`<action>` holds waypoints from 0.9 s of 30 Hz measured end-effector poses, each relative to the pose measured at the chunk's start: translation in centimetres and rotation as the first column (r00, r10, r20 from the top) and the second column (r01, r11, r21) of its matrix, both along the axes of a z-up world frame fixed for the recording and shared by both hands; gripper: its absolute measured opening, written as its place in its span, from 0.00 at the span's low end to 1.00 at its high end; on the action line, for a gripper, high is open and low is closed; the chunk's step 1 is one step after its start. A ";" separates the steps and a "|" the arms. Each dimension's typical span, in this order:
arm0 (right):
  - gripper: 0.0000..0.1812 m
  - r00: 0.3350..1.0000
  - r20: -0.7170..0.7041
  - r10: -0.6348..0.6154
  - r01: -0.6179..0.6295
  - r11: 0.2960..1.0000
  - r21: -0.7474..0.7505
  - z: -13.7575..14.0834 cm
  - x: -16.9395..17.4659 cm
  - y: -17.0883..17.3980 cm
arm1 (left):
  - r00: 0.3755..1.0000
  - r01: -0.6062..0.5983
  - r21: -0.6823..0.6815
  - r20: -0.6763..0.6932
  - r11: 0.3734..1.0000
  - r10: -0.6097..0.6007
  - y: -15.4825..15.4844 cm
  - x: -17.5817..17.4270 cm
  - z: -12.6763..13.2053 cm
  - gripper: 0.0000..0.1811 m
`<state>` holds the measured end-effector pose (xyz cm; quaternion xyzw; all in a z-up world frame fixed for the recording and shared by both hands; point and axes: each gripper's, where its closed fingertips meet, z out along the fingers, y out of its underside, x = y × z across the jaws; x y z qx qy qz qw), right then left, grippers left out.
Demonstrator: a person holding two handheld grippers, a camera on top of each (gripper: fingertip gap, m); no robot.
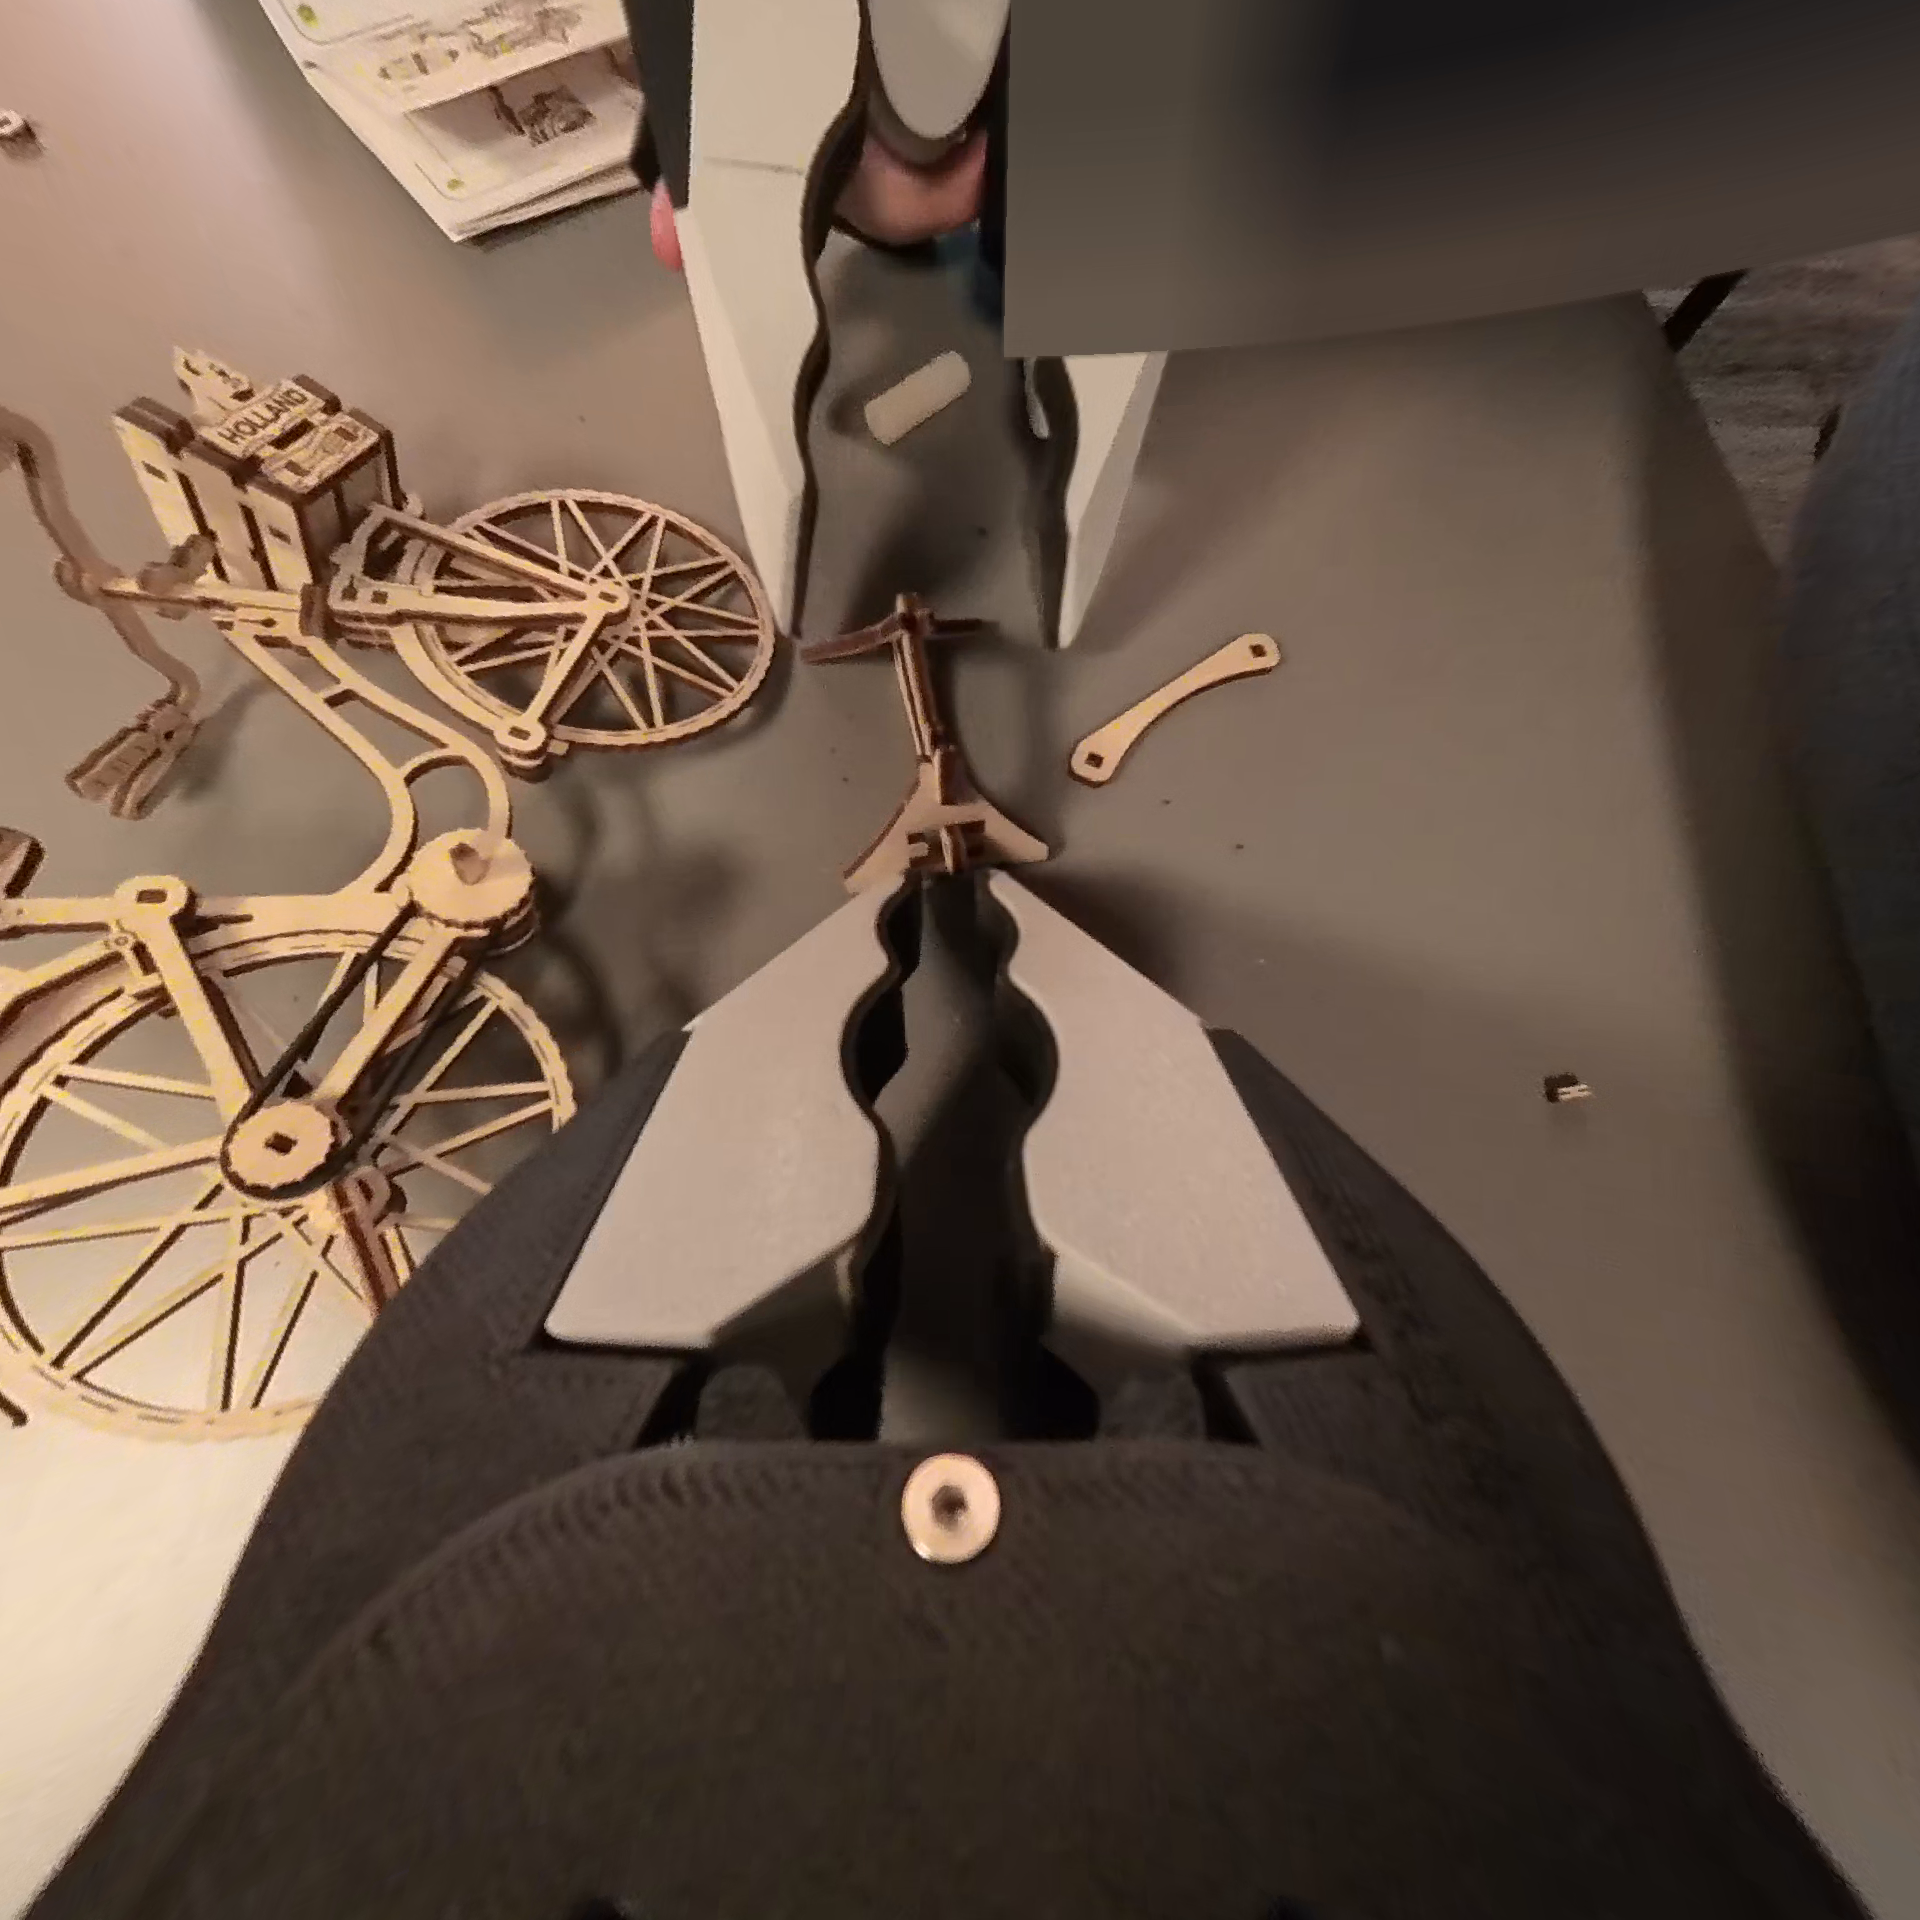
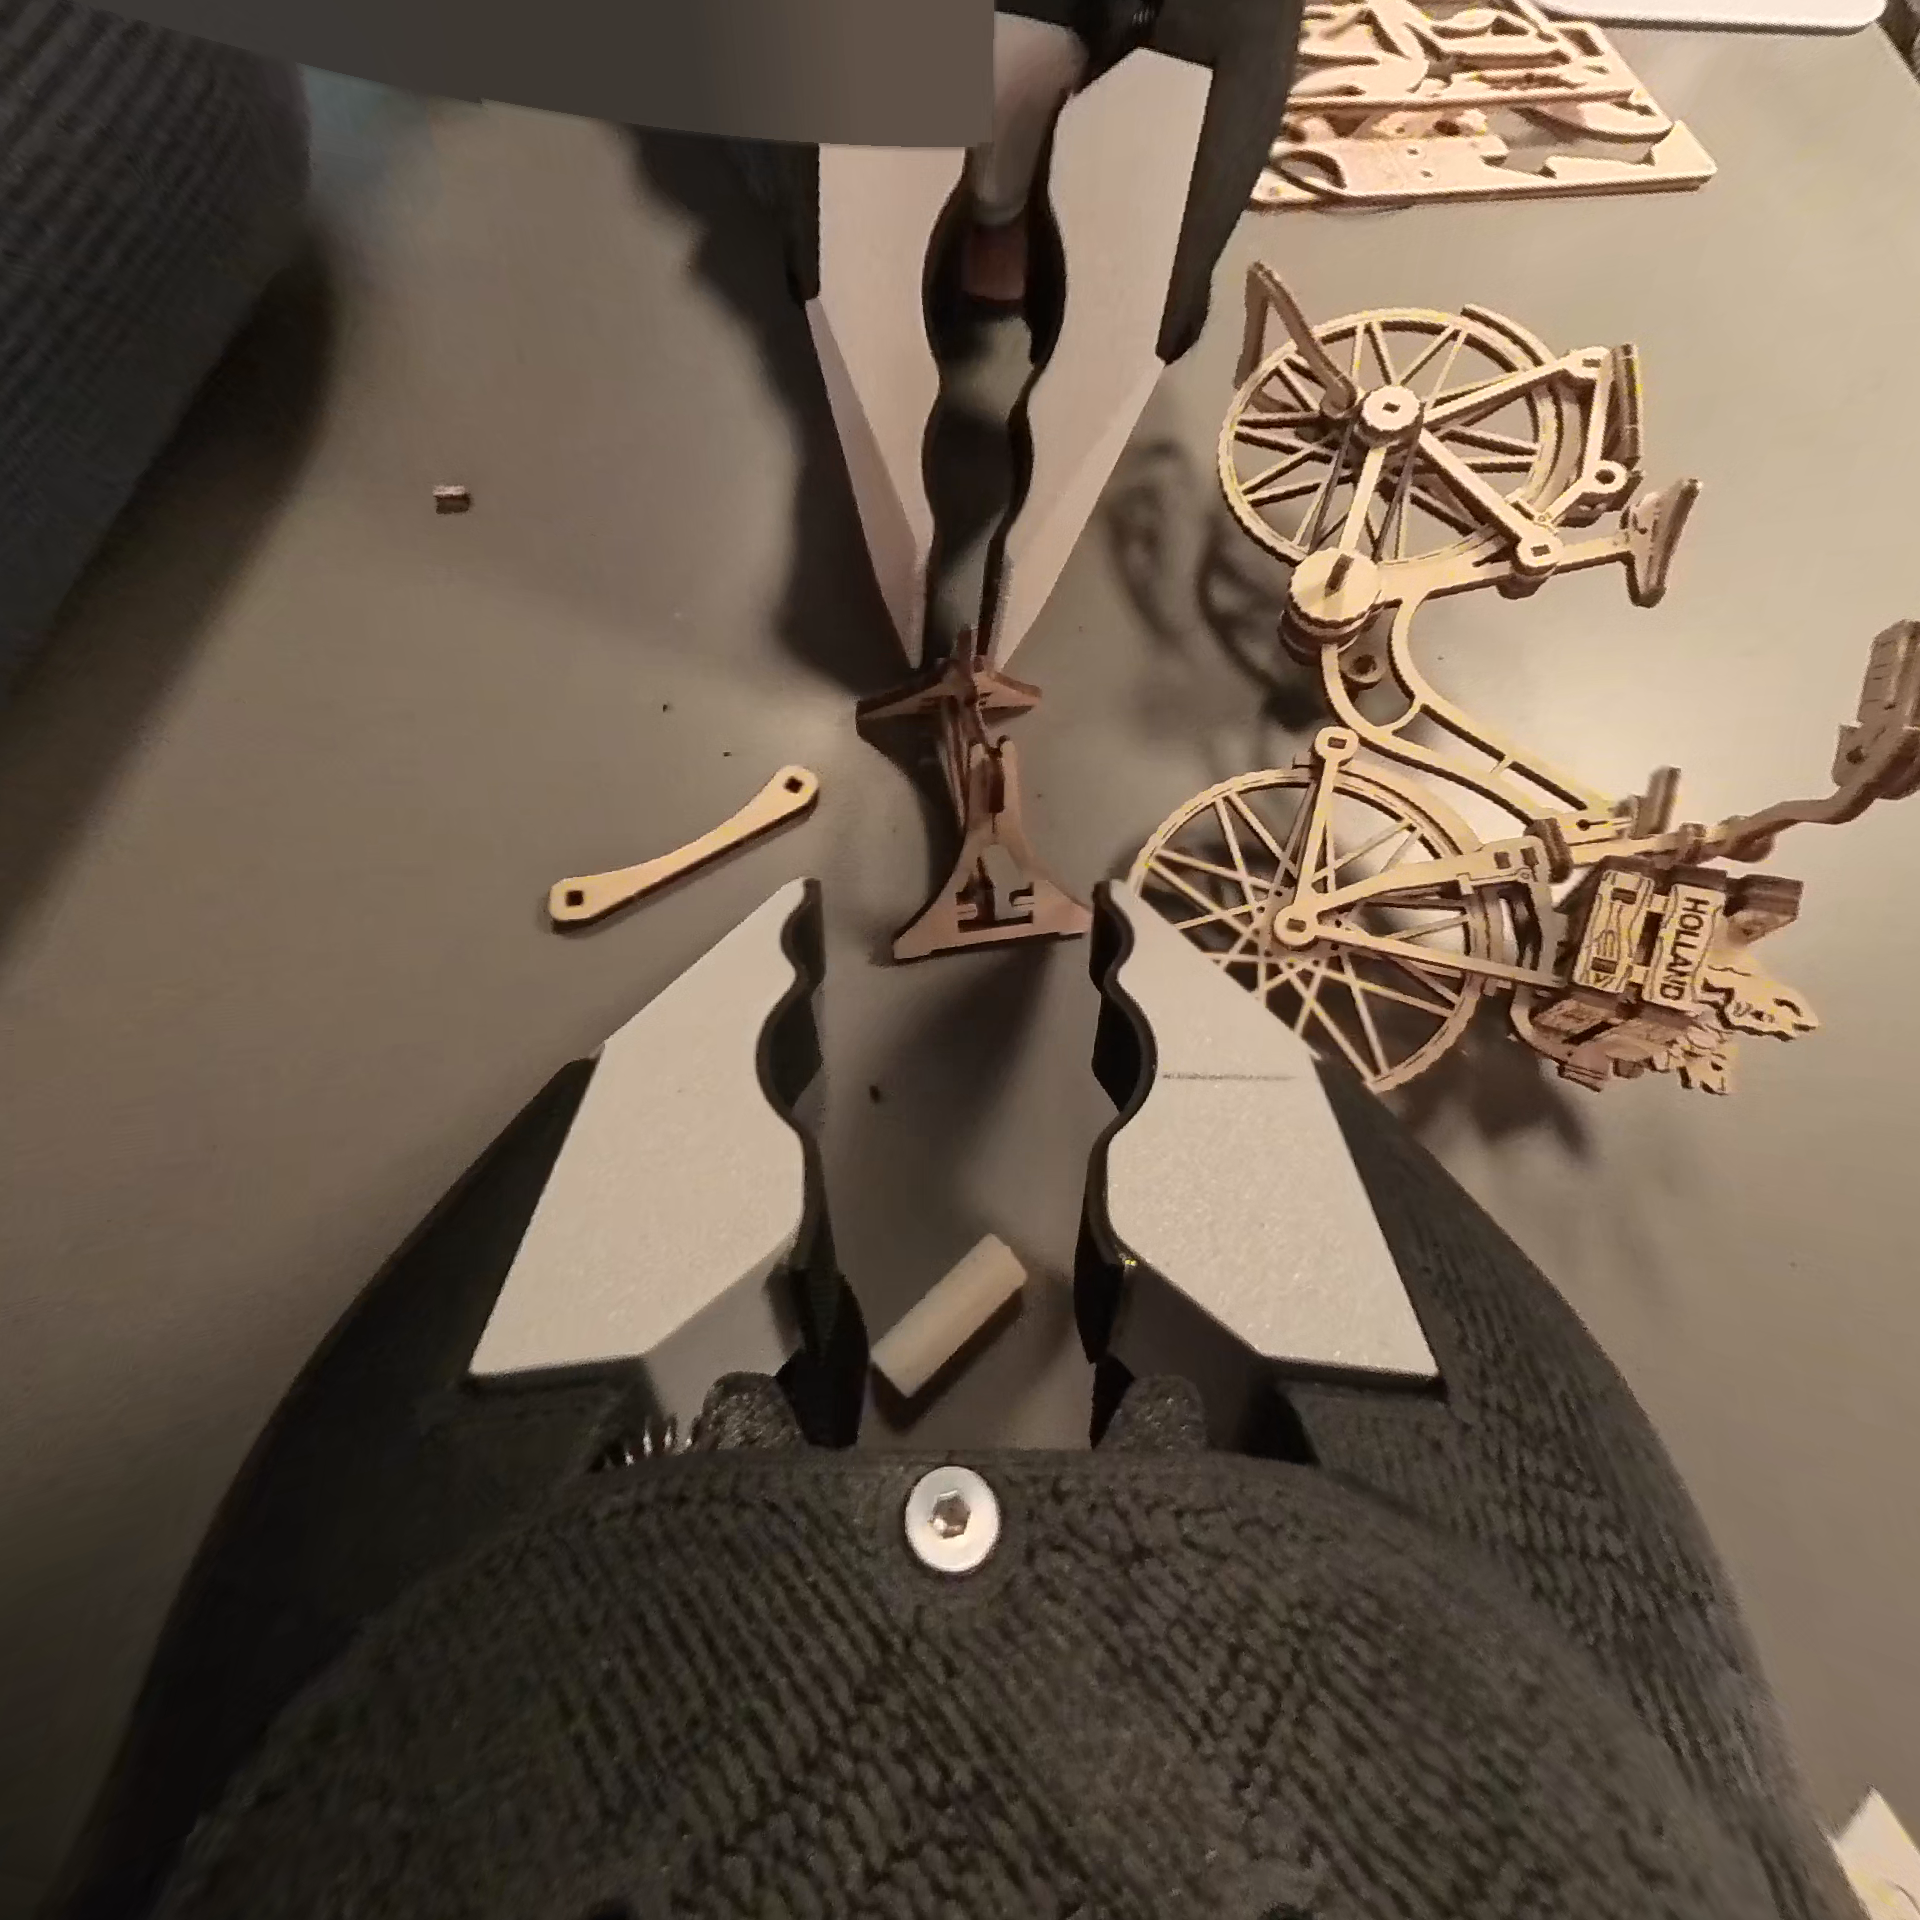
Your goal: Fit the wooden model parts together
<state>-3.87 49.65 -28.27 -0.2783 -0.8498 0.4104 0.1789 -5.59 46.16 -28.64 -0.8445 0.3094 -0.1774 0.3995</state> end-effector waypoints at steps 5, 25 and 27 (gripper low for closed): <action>0.24 1.000 0.018 0.011 -0.011 1.000 0.001 -0.2 0.2 -0.1 | 1.000 0.013 0.049 -0.011 0.999 -0.012 0.1 0.3 0.4 0.01; 0.18 1.000 0.028 -0.004 0.003 1.000 0.020 -0.5 0.0 0.0 | 0.998 0.017 0.106 -0.062 0.994 -0.010 0.3 0.4 0.6 0.04; 0.18 1.000 0.027 -0.005 0.005 1.000 0.020 -0.5 0.0 0.0 | 0.997 0.024 0.099 -0.082 0.995 -0.016 0.3 0.5 0.3 0.04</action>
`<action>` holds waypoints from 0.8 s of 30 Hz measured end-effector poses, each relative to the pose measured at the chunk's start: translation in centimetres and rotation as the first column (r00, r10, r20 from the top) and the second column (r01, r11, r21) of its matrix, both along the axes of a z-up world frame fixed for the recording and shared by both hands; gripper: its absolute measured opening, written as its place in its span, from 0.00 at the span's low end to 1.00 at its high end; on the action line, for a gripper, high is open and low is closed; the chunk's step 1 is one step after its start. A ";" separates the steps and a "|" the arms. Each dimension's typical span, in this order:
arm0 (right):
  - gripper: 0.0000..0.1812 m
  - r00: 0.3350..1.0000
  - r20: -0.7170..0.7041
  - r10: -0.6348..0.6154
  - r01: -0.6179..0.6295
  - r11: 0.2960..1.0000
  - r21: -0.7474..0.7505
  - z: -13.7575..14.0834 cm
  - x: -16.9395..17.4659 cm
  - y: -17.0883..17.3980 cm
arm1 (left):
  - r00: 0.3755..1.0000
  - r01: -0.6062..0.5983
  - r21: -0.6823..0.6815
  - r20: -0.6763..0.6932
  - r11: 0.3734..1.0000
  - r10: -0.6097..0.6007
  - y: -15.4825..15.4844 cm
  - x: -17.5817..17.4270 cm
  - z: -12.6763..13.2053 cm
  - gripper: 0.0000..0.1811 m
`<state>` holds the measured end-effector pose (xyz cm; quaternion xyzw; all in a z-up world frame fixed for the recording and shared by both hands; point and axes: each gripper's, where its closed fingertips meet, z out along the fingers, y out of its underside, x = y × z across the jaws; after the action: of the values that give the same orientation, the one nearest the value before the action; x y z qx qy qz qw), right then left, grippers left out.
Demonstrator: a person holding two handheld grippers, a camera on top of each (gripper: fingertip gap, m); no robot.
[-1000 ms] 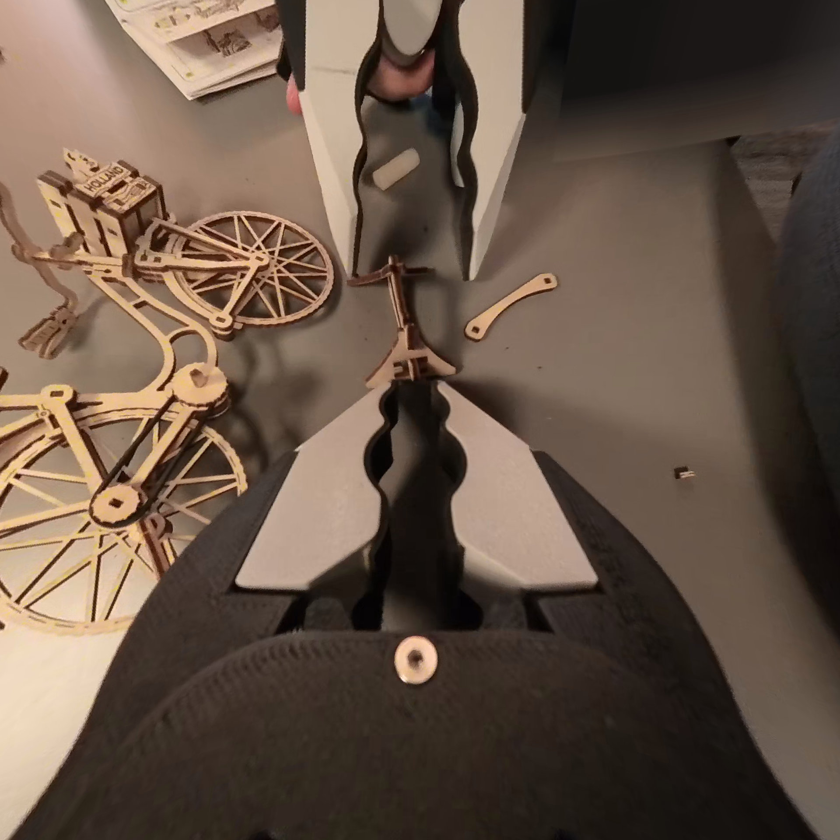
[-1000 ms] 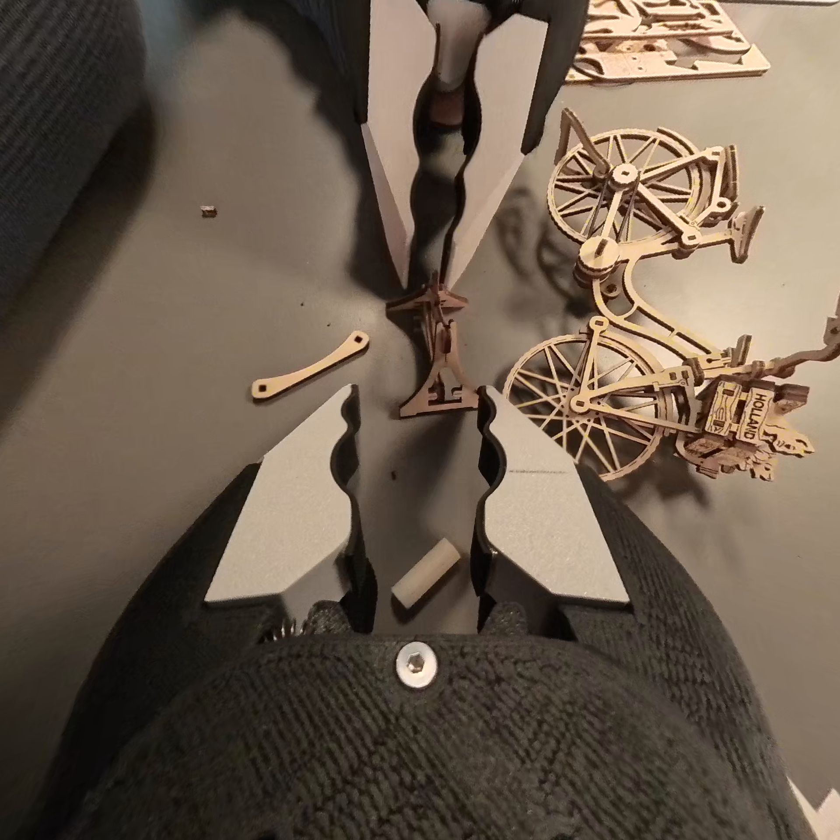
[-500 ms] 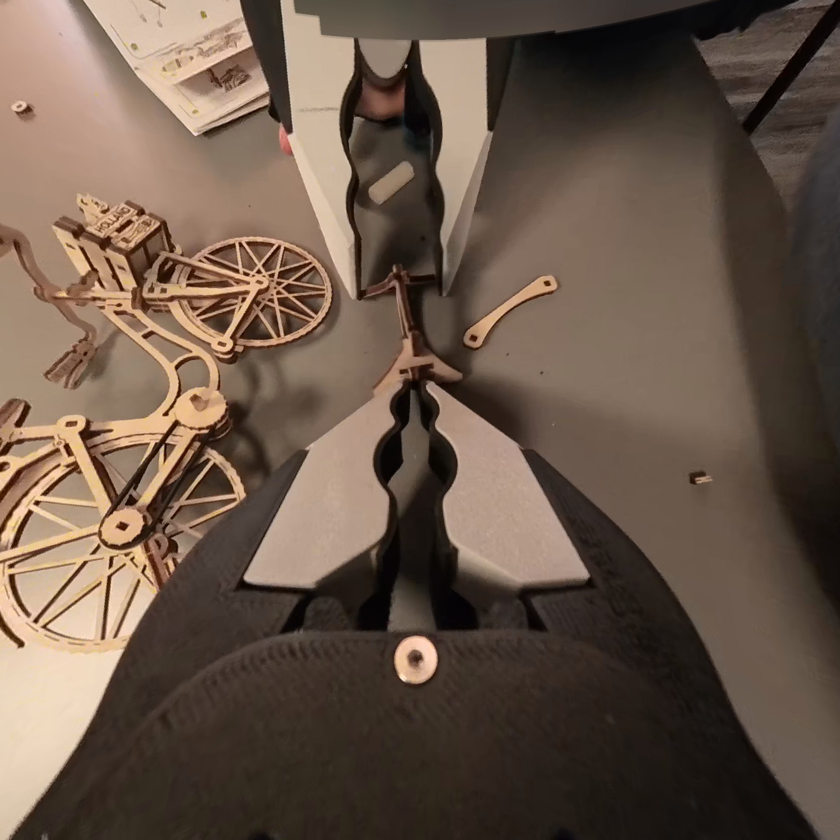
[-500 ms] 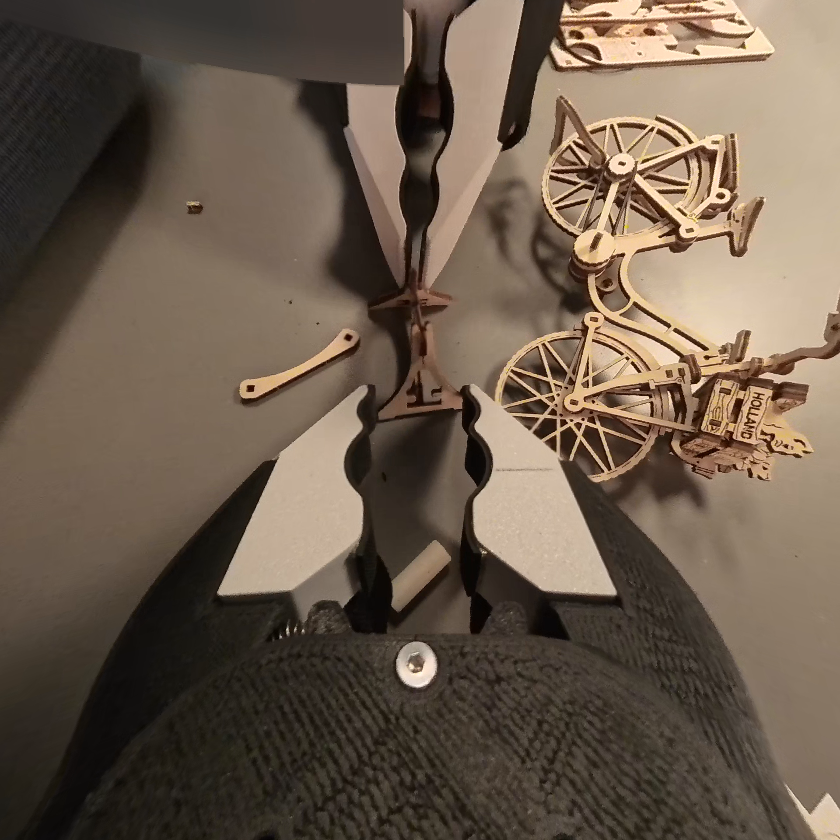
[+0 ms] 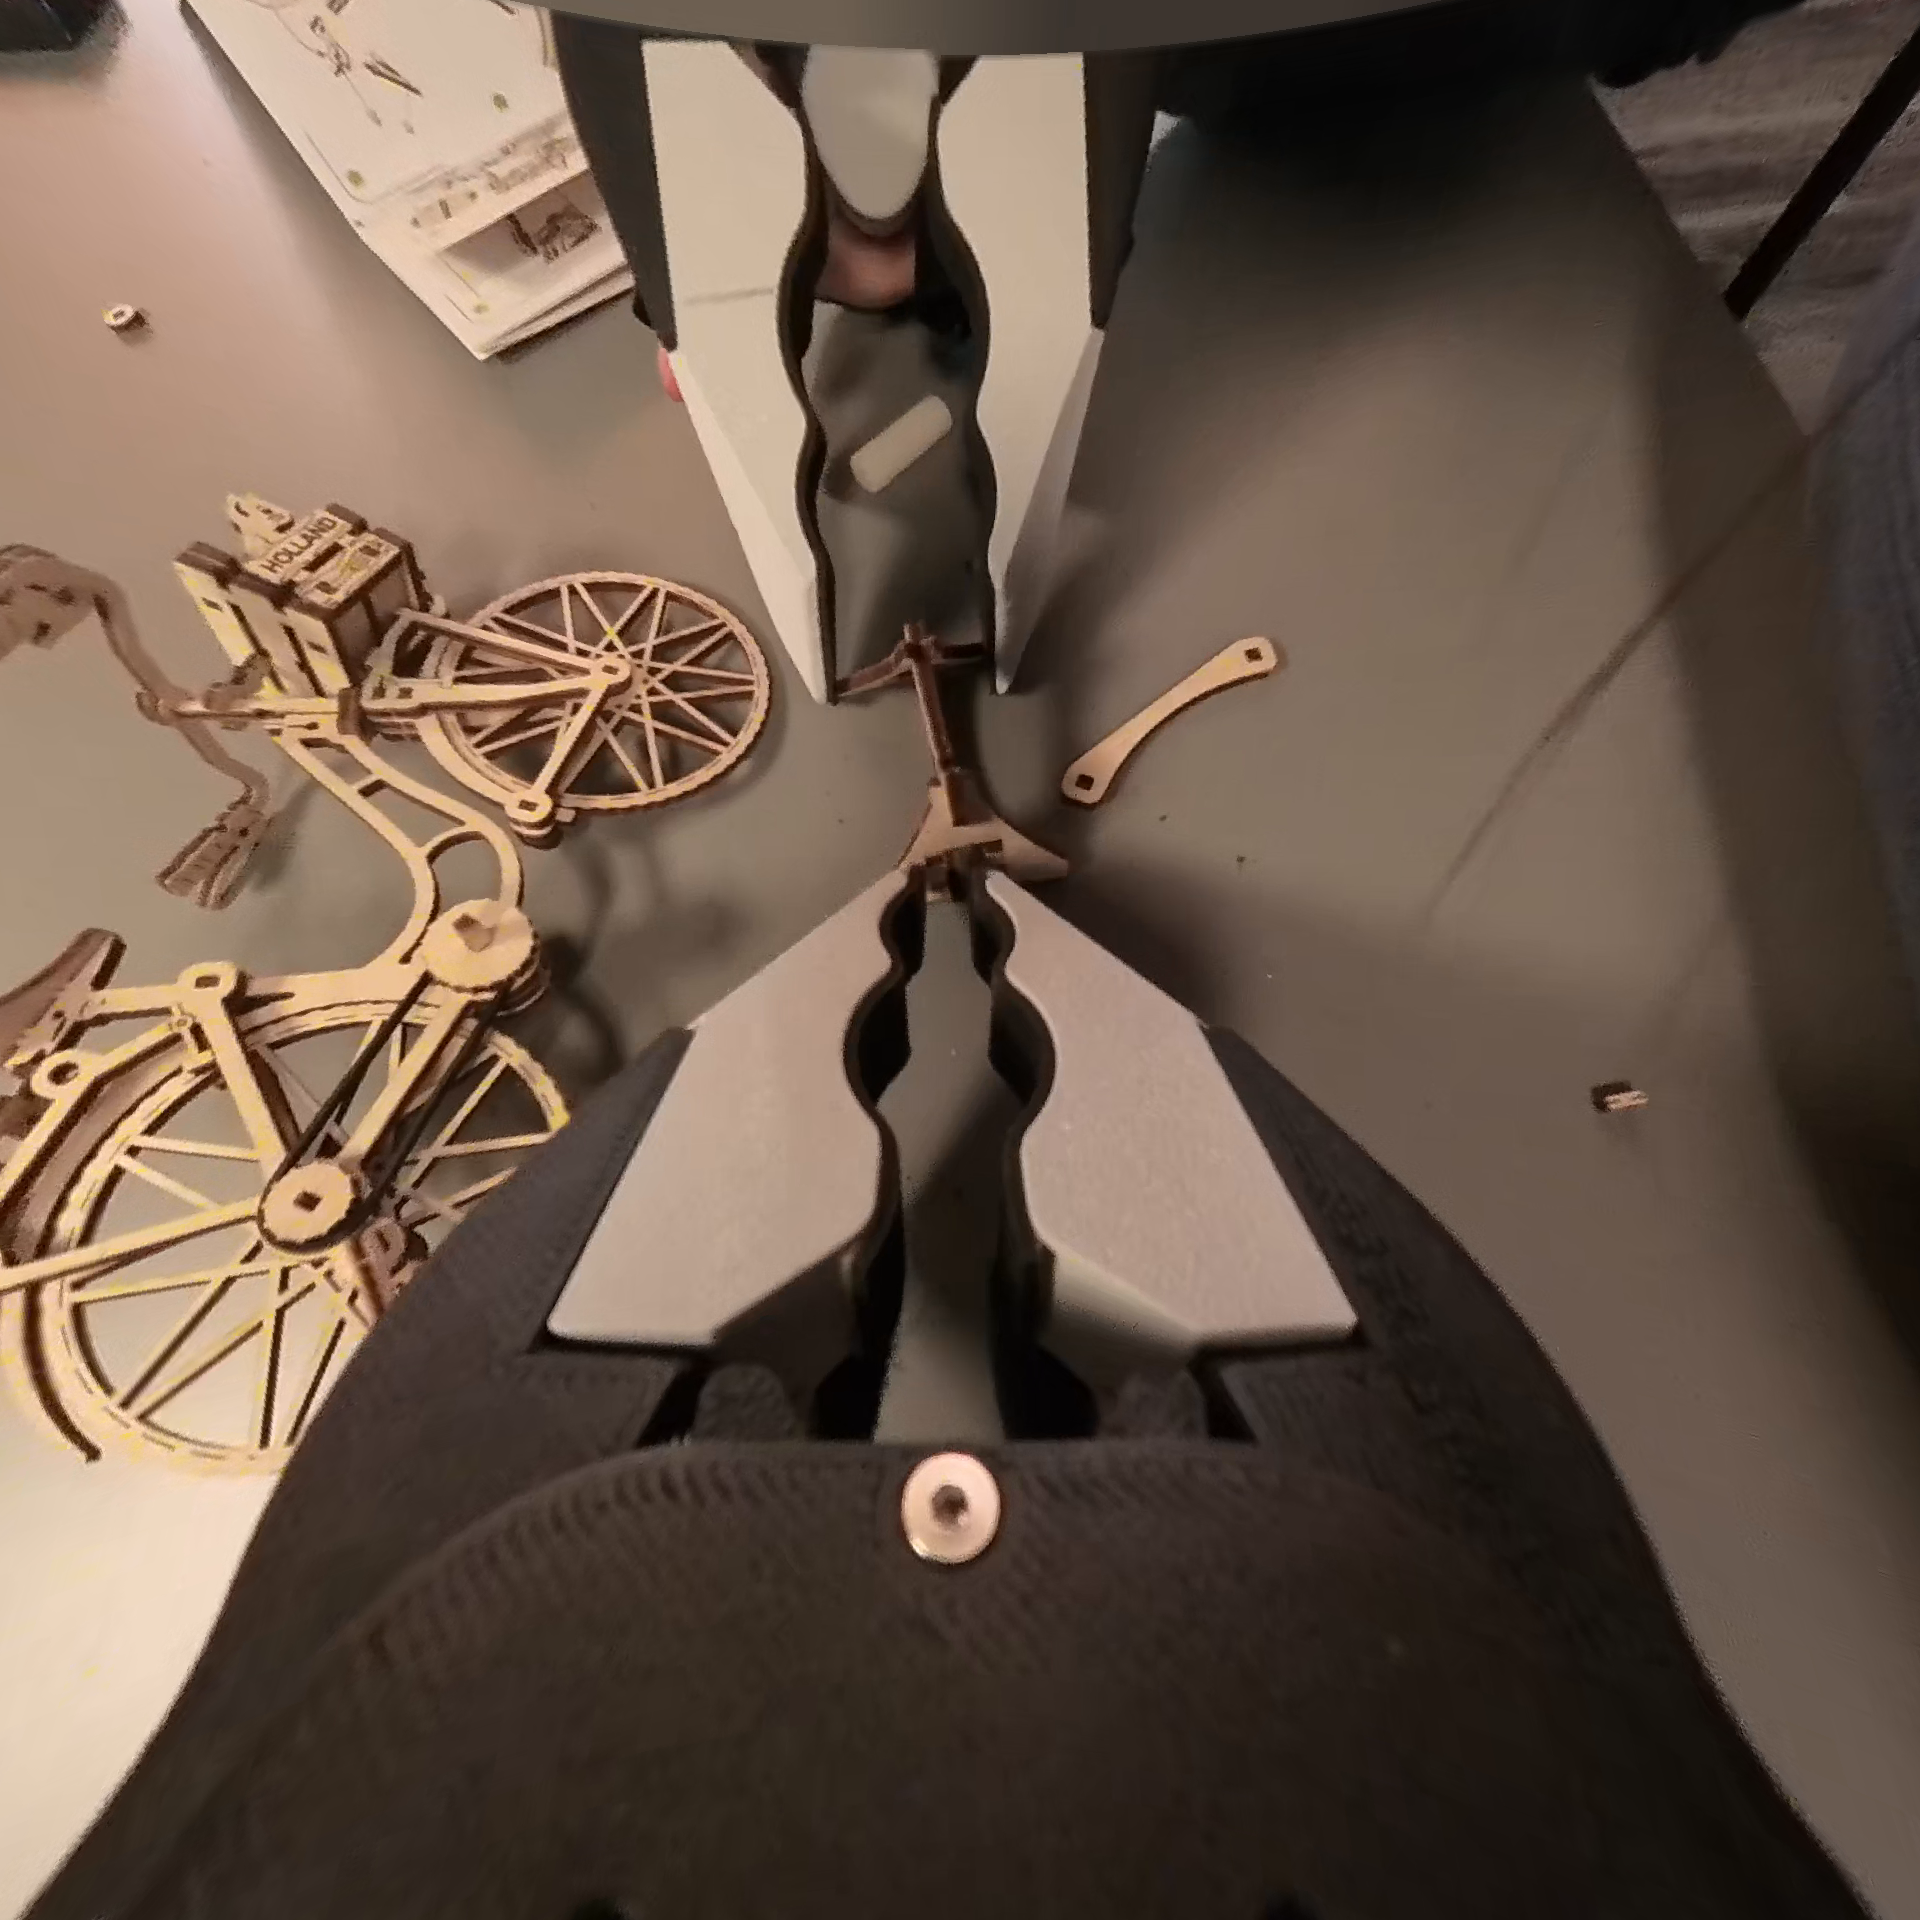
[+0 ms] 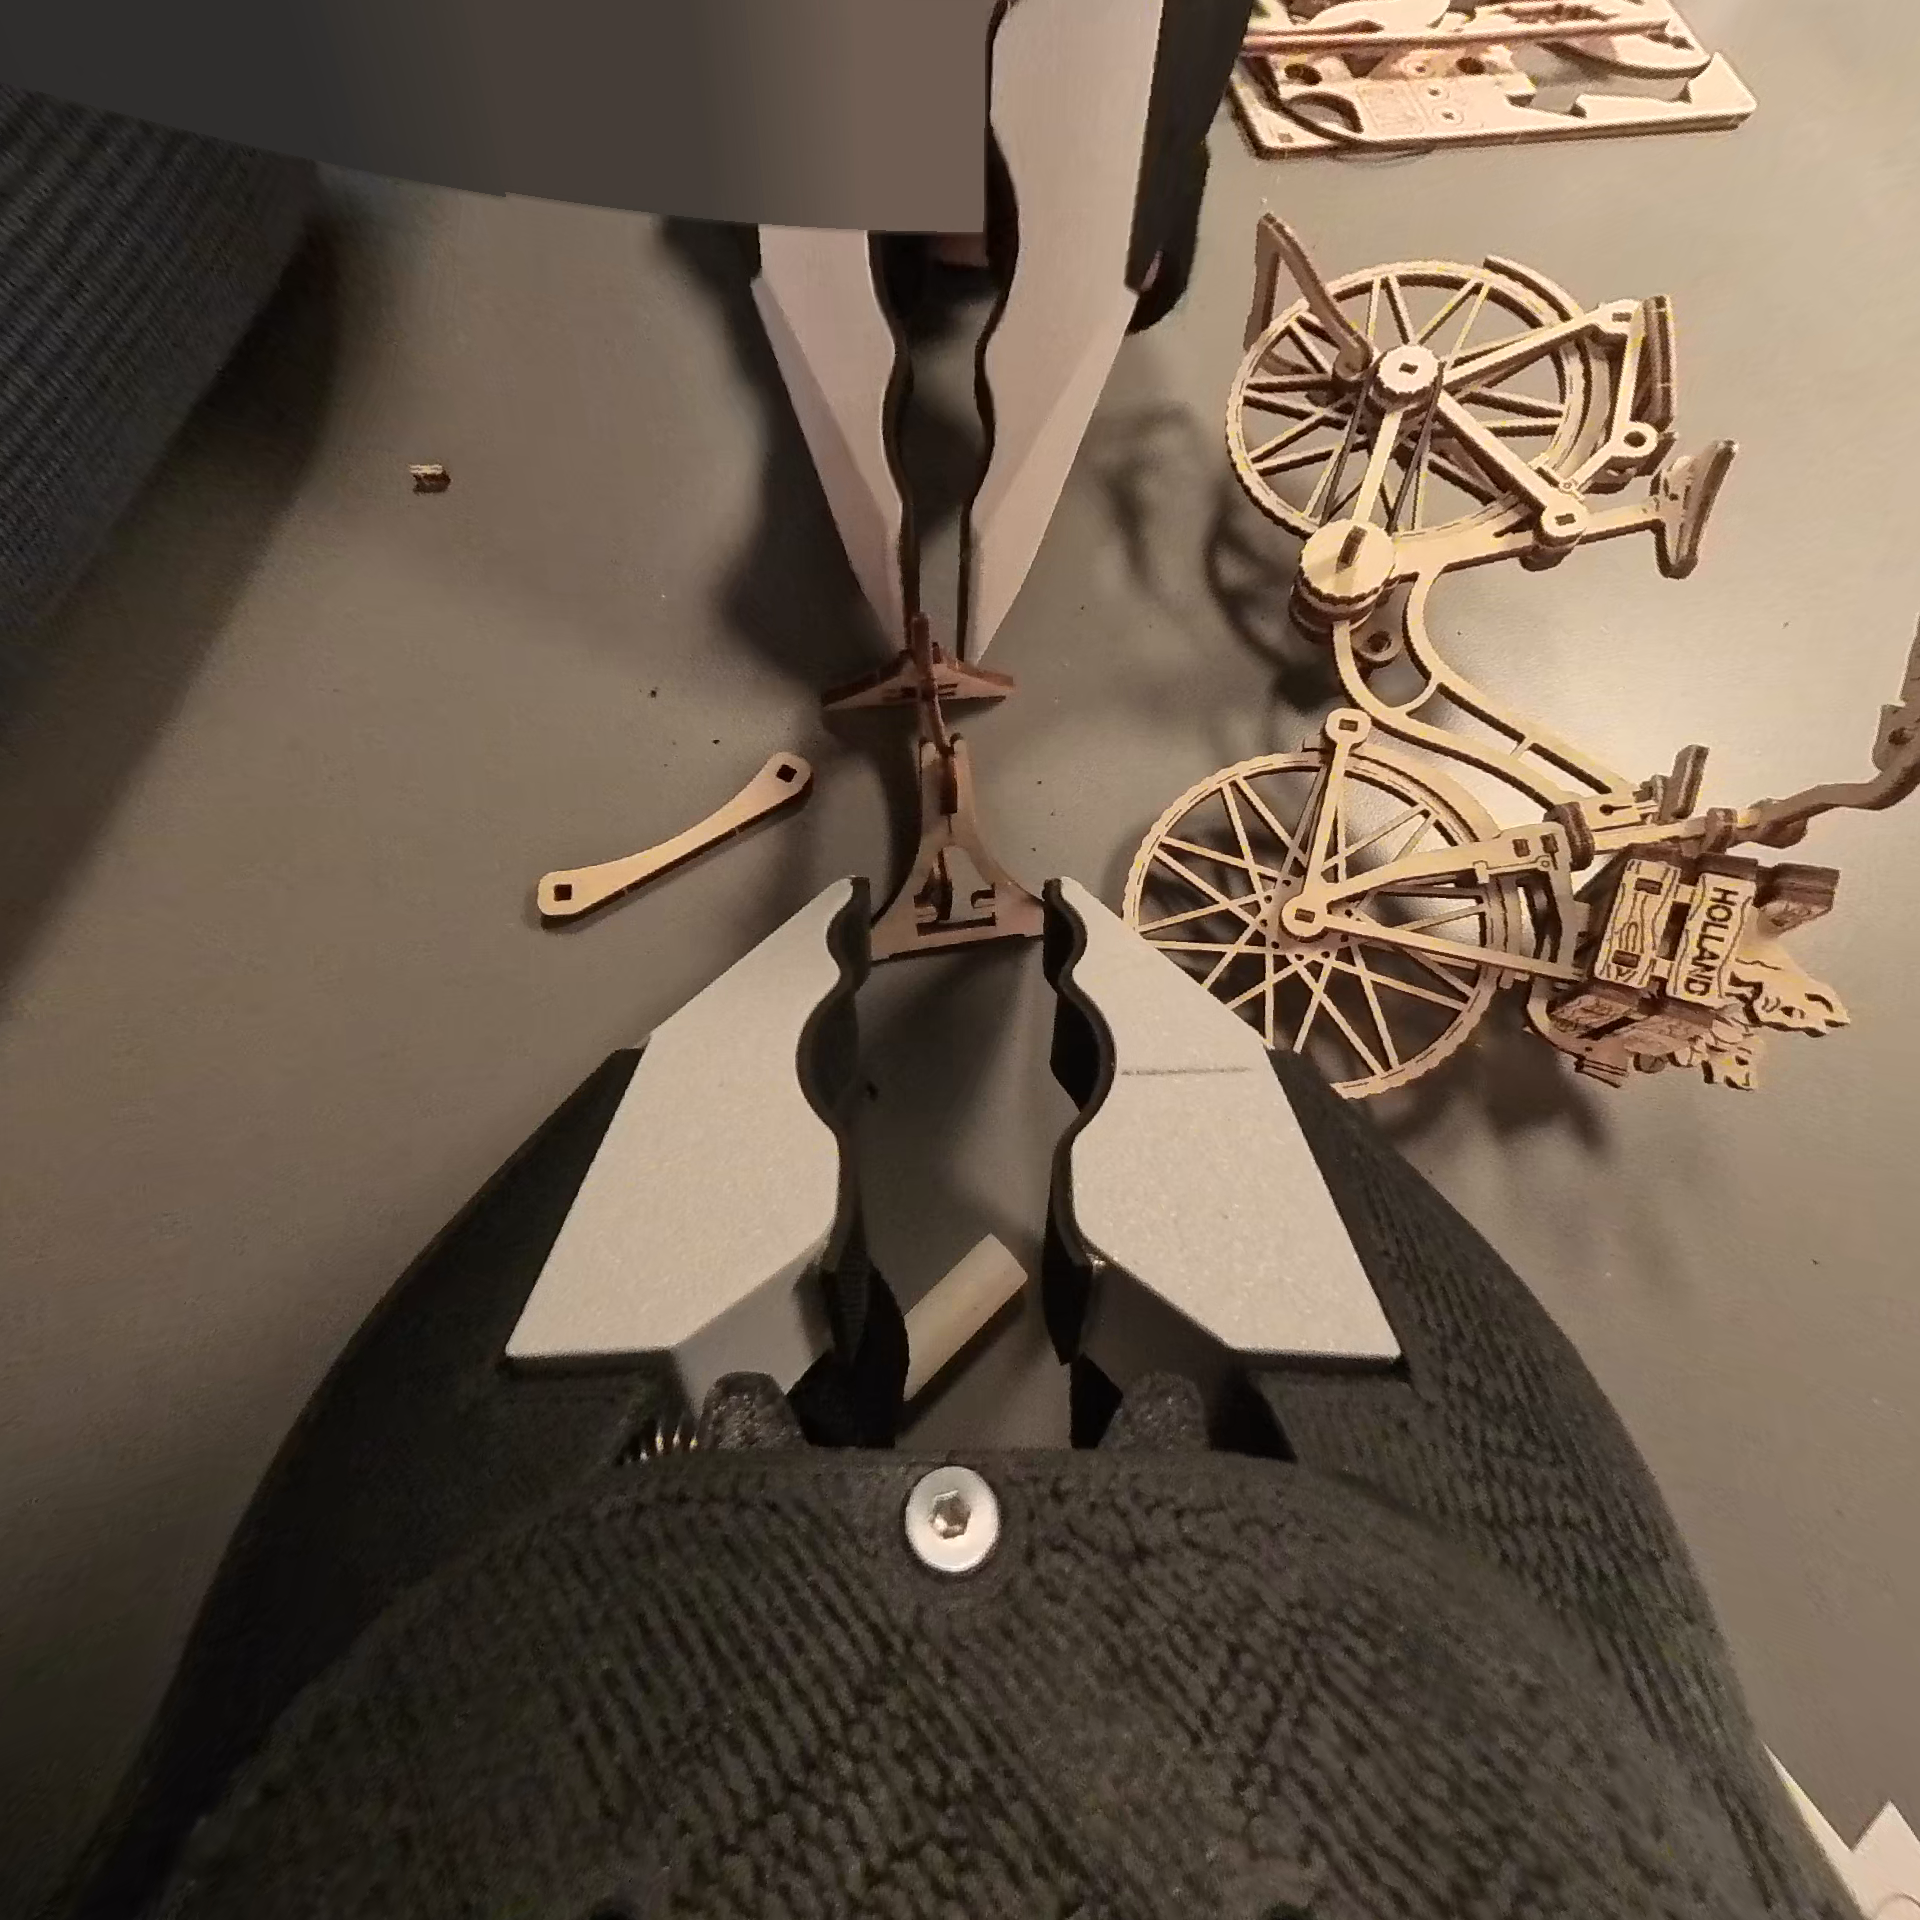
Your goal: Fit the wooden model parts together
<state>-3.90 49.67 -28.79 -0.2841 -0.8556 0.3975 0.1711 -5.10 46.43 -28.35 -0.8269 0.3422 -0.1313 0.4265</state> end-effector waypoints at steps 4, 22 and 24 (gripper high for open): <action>0.18 1.000 0.002 -0.004 0.004 1.000 -0.001 0.0 -0.1 0.0 | 1.000 0.002 0.002 -0.020 1.000 -0.002 0.0 0.0 -0.2 0.03; 0.18 1.000 -0.001 -0.019 0.019 1.000 0.003 0.0 -0.2 0.2 | 0.998 -0.041 -0.008 0.047 0.999 0.041 0.3 -0.2 0.4 0.01; 0.18 1.000 -0.001 -0.017 0.017 1.000 0.003 0.0 -0.2 0.2 | 0.997 -0.044 -0.010 0.058 0.999 0.045 0.3 -0.1 0.5 0.01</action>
<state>-4.09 49.86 -28.80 -0.2908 -0.8537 0.3947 0.1755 -5.22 46.73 -27.84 -0.8321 0.3103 -0.1475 0.4354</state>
